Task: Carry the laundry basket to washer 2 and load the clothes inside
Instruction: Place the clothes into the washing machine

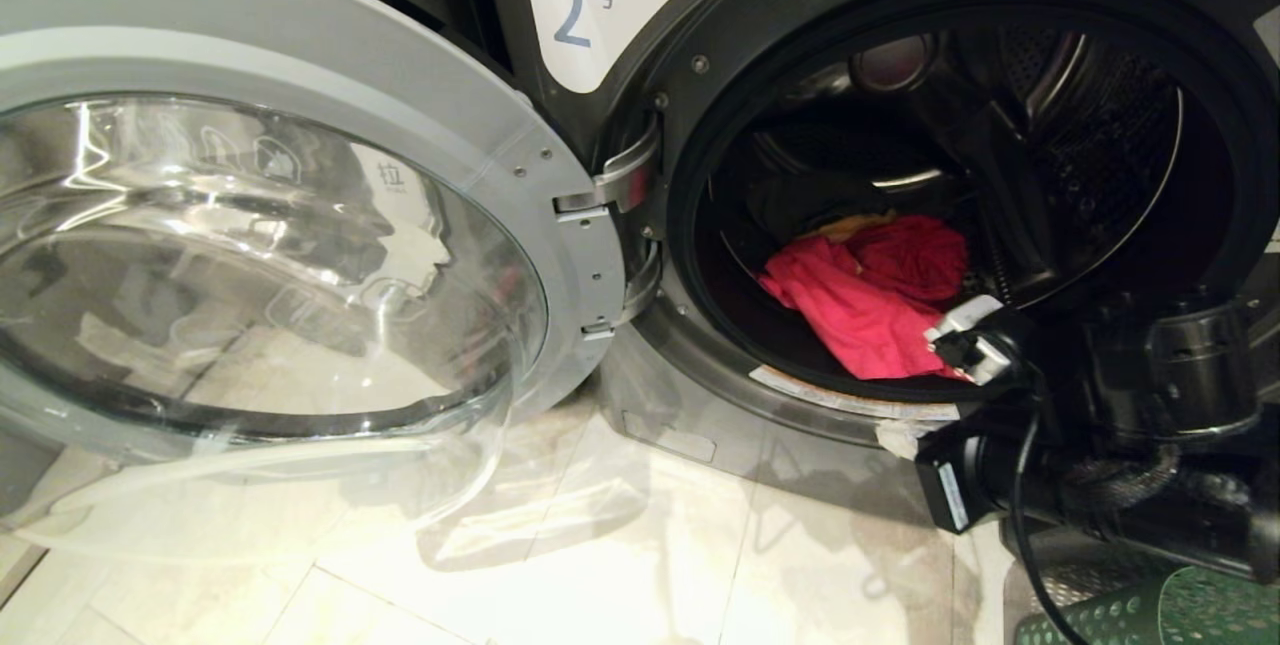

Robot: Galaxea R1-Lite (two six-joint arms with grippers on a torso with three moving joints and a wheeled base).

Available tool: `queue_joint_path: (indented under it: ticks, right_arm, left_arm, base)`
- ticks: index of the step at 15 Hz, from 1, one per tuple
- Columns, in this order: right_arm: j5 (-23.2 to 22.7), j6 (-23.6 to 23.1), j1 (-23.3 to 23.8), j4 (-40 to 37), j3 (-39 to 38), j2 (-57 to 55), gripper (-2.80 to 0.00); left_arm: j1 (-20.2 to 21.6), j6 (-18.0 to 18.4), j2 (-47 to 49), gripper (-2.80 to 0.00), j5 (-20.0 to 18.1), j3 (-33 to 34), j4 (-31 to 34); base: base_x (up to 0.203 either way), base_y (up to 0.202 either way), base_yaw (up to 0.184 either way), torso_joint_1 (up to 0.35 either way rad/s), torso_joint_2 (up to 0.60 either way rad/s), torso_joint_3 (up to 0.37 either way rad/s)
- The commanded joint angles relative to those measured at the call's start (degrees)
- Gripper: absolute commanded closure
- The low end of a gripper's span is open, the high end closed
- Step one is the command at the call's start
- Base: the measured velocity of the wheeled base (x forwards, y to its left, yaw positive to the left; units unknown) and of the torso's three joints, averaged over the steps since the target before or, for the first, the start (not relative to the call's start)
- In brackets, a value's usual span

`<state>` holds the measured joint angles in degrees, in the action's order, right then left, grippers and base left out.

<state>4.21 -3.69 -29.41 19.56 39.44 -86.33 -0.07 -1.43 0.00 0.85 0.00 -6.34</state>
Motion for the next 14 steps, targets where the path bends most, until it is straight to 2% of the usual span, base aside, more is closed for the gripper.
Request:
queue_joint_path:
  ticks: [1,3,7,14]
  right_arm:
    - [0.38,0.24,2.14,10.33,1.2,-13.73,0.0]
    - [2.34,0.45,2.79,16.28,5.86,-21.21,0.0]
    - [6.98,0.53,3.96,18.2,19.39,-32.17,0.0]
    - [10.8,-0.08,8.81,7.08,36.98,-39.52,0.0]
  left_arm:
    - [-0.01,-0.07,0.09,0.0,0.03,2.29,-0.08]
    - [-0.01,-0.07,0.09,0.0,0.03,2.29,-0.08]
    - [-0.01,-0.04,0.09,0.0,0.03,2.29,-0.08]
    - [-0.01,-0.04,0.09,0.0,0.03,2.29,-0.08]
  base:
    - [0.0,0.0,0.0,0.0,0.0,0.0]
    - [0.0,0.0,0.0,0.0,0.0,0.0]
    - [0.0,0.0,0.0,0.0,0.0,0.0]
    - [0.0,0.0,0.0,0.0,0.0,0.0]
